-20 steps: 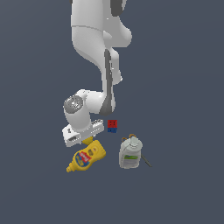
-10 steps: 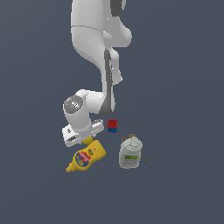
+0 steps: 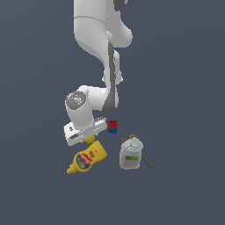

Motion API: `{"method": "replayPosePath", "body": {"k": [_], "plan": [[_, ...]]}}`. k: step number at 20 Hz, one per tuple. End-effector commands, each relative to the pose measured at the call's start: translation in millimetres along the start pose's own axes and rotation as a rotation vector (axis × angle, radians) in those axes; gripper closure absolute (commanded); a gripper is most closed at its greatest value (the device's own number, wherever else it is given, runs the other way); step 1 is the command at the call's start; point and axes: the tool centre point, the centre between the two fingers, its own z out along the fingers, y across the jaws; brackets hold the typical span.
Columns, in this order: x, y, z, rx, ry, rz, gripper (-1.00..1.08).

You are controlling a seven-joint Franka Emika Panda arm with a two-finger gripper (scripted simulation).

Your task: Pick up a designated object from a clutter of objects.

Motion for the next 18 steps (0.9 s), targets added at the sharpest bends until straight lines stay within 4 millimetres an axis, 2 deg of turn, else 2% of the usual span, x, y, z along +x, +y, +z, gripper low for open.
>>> {"method": "replayPosePath", "body": {"k": [1,7,18], "plan": [[5.4,-8.7,-13.7,-0.001,0.002,-0.003,1.08],[19.6,-36.8,-59.5,0.000,0.001,-0.004,1.08],[54.9,-104.2,-173.7,-0.001,0.000,-0.005,1.08]]}}
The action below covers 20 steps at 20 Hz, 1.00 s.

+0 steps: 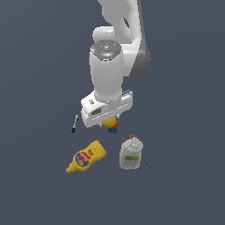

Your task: Pick up a designated object from a clutter of objects.

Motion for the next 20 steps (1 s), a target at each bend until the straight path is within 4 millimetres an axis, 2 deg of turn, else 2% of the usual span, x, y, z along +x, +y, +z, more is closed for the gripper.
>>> {"method": "replayPosePath", "body": {"k": [1,7,11,15,20], "plan": [[8.2,-15.8,-27.0,-0.001,0.000,0.000,1.08],[27.8,-49.2,-85.2,0.000,-0.001,-0.001,1.08],[38.6,-65.9,-114.7,0.001,0.000,-0.001,1.08],[46.9,-77.5,-135.7,0.002,0.000,-0.001,1.08],[53.0,-85.2,-150.4,0.003,0.000,-0.002,1.08]]}}
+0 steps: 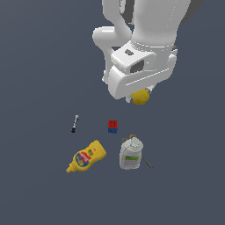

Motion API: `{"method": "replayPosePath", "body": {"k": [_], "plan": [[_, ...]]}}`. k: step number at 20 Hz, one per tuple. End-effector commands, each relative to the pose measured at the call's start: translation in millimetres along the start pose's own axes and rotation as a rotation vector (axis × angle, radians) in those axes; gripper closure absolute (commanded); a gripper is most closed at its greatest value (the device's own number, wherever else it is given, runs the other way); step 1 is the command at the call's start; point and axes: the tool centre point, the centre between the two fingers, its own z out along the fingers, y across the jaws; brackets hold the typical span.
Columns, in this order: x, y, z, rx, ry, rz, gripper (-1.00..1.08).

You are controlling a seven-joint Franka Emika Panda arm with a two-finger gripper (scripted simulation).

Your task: Pick up a designated object from a clutter of objects.

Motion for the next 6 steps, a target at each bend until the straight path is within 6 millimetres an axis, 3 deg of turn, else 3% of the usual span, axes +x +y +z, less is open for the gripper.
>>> {"method": "replayPosePath", "body": {"k": [1,6], "plan": [[2.3,-2.5,-5.6,0.000,0.000,0.001,1.08],[3.3,-2.2,-5.8,0.000,0.000,0.001,1.08]]}}
